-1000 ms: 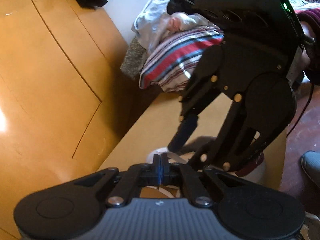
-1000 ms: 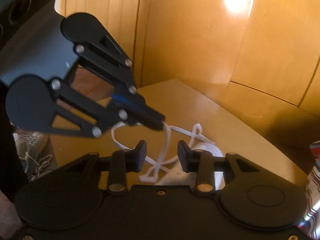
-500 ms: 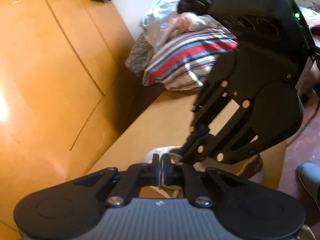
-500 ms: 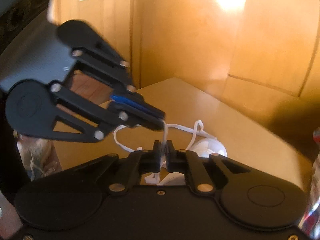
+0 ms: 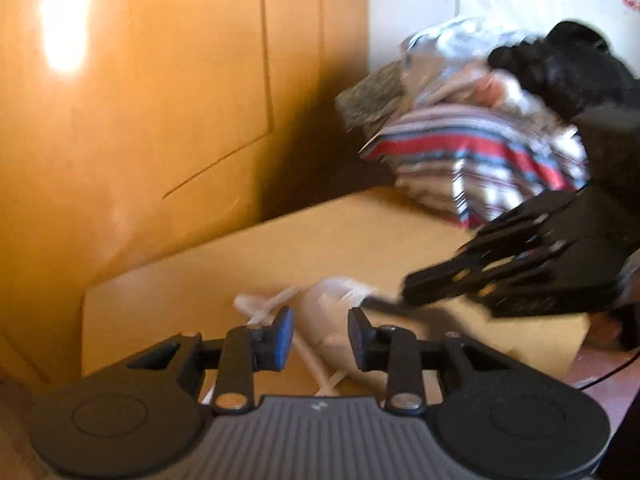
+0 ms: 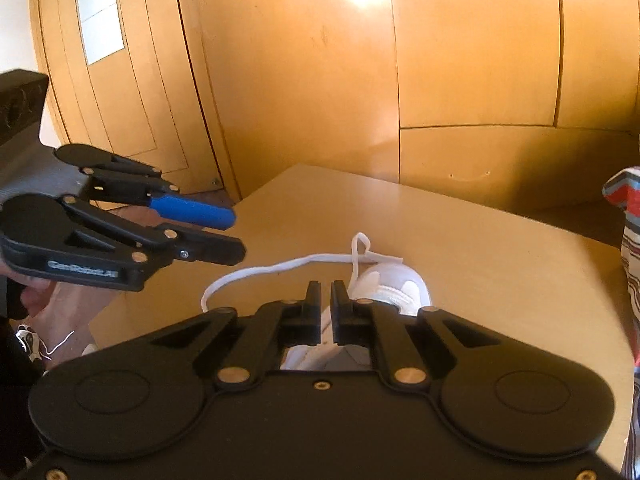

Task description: Lace up shoes with both hands

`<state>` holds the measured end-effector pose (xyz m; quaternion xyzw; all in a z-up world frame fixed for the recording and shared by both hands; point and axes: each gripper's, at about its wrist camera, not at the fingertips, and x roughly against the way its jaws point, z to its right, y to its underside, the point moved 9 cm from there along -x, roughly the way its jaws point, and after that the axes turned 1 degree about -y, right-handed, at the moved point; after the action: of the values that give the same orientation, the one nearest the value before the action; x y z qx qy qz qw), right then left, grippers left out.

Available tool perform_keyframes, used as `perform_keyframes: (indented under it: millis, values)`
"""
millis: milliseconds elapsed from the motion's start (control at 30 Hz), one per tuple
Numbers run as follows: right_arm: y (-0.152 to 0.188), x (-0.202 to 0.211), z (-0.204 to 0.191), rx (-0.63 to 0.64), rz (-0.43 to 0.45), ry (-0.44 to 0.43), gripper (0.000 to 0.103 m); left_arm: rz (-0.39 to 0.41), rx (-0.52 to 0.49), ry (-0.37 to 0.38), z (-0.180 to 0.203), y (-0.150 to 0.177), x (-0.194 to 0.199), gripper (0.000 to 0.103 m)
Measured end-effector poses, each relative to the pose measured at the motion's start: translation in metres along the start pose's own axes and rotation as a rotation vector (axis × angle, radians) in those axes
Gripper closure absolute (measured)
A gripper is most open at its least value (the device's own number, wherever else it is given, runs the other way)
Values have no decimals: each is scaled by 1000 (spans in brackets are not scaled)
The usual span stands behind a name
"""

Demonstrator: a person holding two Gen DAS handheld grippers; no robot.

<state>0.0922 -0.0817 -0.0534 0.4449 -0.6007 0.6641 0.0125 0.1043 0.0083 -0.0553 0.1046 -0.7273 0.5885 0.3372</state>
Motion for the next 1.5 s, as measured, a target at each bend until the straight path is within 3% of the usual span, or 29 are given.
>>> perform_keyframes:
  millis: [100,133,167,200,233,367,500,633,733,800,867,900,1000,1133,1267,1500]
  values:
    - [4,-4,-7,40,-46,36,78,-16,20,-4,-6,5,5,71]
    - [3,-9,-12,61,-59,50,59,-21,26,-2,-8,8,9,71]
    - [3,-13,-15,80,-69,63,49,-27,30,1,-9,10,11,70]
    - [3,-14,-18,95,-71,72,49,-29,38,5,-10,11,13,68]
    - [4,-17,-26,126,-81,80,49,-32,50,10,-10,13,14,63]
    - [11,-36,-43,240,-159,130,49,-36,79,13,-20,18,22,62]
    - [15,-65,-47,361,-247,246,53,-10,141,-12,-40,16,36,49]
    - [19,-89,-44,492,-345,358,59,4,182,-15,-53,19,48,46]
    - [22,-91,-42,555,-377,395,72,-4,204,-14,-58,25,48,44]
    - [24,-92,-41,603,-401,406,75,-23,217,-10,-59,30,43,44]
    - [22,-95,-41,634,-405,409,94,-44,230,-3,-58,36,37,44]
    - [21,-93,-43,646,-393,408,101,-48,240,3,-57,37,35,44]
    - [8,-90,-43,593,-324,392,101,-37,280,30,-55,36,33,44]
    - [-19,-52,-34,258,-104,269,101,22,383,91,-51,28,35,46]
    - [-26,-22,-19,37,23,210,101,116,502,173,-43,10,38,46]
    - [-19,10,-18,-98,183,132,101,142,592,230,-14,-5,16,62]
